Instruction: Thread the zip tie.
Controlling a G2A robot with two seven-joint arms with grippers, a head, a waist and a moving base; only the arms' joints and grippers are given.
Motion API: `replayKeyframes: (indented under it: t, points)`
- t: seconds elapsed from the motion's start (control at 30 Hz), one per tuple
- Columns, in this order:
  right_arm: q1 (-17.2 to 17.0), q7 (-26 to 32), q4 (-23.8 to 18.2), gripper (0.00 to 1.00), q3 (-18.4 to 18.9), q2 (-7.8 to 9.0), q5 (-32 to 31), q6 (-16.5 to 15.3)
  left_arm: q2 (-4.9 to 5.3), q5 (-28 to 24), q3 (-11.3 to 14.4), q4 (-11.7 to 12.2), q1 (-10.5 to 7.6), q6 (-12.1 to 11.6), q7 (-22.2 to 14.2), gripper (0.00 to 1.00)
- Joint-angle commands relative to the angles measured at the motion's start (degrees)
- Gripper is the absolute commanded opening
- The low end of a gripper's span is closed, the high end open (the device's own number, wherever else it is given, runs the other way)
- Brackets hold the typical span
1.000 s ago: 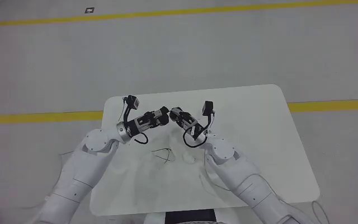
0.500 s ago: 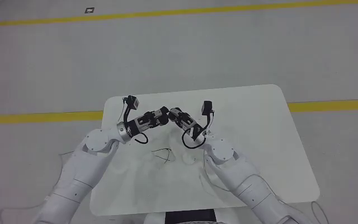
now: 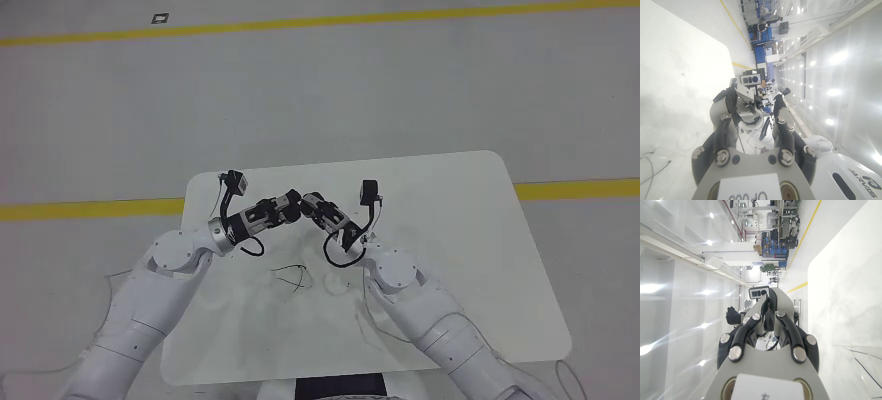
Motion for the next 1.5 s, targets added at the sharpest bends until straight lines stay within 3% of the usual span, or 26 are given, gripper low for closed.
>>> replayKeyframes:
  t: [0.0, 0.67, 1.47]
  points:
    - [0.0, 0.1, 0.0, 0.0, 0.0, -0.04, -0.1, 0.0, -0.02, 0.0, 0.0, 0.0, 0.0, -0.1, 0.1, 0.43]
    - [-0.4, 0.0, -0.1, 0.0, 0.8, -0.38, -1.2, -0.4, 0.05, 0.4, -1.0, 0.0, 0.27, 0.1, 0.4, 0.42]
    - [-0.6, 0.0, 0.2, 0.0, 0.9, -0.83, -3.0, -0.9, -0.22, 0.7, -0.6, 0.6, -0.18, 0.6, 0.3, 0.33]
